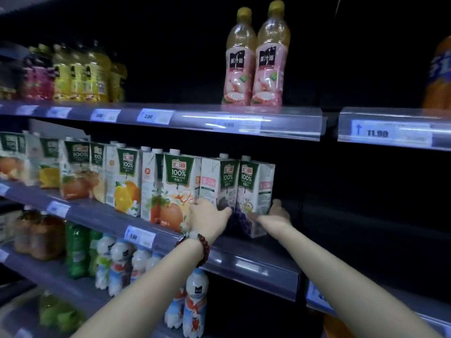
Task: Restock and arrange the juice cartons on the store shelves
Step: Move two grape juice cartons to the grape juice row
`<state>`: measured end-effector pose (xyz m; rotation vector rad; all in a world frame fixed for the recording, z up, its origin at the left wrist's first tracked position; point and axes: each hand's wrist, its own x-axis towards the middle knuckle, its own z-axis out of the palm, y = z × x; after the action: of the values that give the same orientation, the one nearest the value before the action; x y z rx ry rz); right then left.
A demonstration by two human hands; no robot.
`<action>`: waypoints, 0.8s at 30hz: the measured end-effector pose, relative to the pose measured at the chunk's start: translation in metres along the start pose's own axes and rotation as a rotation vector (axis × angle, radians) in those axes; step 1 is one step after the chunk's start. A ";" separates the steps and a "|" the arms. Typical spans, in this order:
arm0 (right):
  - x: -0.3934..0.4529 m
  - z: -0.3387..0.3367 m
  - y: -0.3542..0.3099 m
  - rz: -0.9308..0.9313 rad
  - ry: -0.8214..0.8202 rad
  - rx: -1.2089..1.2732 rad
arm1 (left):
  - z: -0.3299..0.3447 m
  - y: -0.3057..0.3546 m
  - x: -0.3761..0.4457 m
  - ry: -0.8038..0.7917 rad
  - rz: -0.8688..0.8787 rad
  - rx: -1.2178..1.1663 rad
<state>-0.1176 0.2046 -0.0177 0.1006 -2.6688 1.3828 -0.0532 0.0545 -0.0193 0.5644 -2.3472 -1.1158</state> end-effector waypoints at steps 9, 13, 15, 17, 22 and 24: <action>0.017 0.027 0.006 -0.071 0.161 0.202 | 0.010 0.001 0.002 0.086 -0.002 -0.008; 0.018 0.016 0.013 -0.106 0.141 0.165 | 0.012 0.008 -0.001 0.103 -0.021 0.008; 0.017 0.007 0.017 -0.113 0.113 0.157 | 0.013 0.009 0.000 0.100 -0.035 0.003; 0.014 -0.002 0.024 -0.143 0.096 0.128 | 0.016 0.011 0.001 0.119 -0.041 -0.011; 0.009 -0.008 0.026 -0.143 0.071 0.190 | 0.038 0.015 0.002 0.140 0.037 -0.098; 0.009 -0.004 0.024 -0.111 0.063 0.284 | 0.044 0.014 0.005 0.125 0.039 -0.212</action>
<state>-0.1287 0.2214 -0.0338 0.2264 -2.3624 1.6871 -0.0850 0.0868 -0.0315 0.4938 -2.0934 -1.2554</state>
